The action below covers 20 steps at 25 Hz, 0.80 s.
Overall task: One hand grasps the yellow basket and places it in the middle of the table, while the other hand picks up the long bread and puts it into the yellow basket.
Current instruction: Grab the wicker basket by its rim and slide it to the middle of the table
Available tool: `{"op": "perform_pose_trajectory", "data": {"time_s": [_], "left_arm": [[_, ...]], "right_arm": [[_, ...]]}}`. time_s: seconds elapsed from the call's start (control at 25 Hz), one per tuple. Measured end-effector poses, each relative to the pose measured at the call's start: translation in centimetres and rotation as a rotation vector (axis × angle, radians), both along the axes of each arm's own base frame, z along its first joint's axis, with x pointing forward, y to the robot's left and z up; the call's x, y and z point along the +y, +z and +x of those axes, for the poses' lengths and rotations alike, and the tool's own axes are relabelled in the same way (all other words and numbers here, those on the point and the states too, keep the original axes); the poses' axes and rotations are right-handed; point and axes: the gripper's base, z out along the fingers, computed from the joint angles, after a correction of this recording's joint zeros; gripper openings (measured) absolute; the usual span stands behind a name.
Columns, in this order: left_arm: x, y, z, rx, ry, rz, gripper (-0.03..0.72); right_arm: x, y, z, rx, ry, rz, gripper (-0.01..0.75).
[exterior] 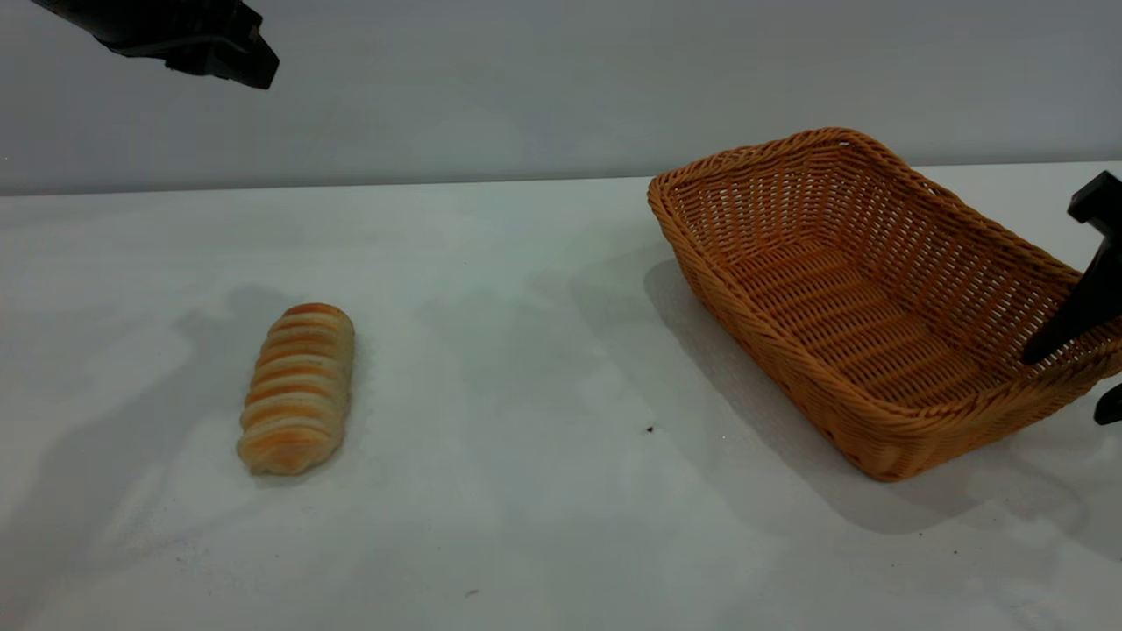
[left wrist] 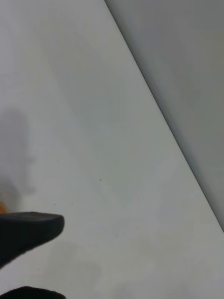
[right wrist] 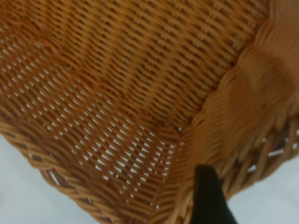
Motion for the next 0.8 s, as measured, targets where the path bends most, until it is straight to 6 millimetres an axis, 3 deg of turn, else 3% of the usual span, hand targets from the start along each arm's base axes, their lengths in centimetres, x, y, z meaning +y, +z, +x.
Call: {"op": "perform_pose_trajectory", "data": {"time_s": [0.4, 0.8], "left_arm": [[0.0, 0.0, 0.0, -0.005, 0.004, 0.002, 0.353], [0.0, 0.0, 0.1, -0.006, 0.006, 0.002, 0.353]], "right_arm": [[0.1, -2.3, 0.7, -0.004, -0.010, 0.014, 0.511], [1.9, -4.9, 1.2, -0.018, 0.000, 0.048, 0.475]]}}
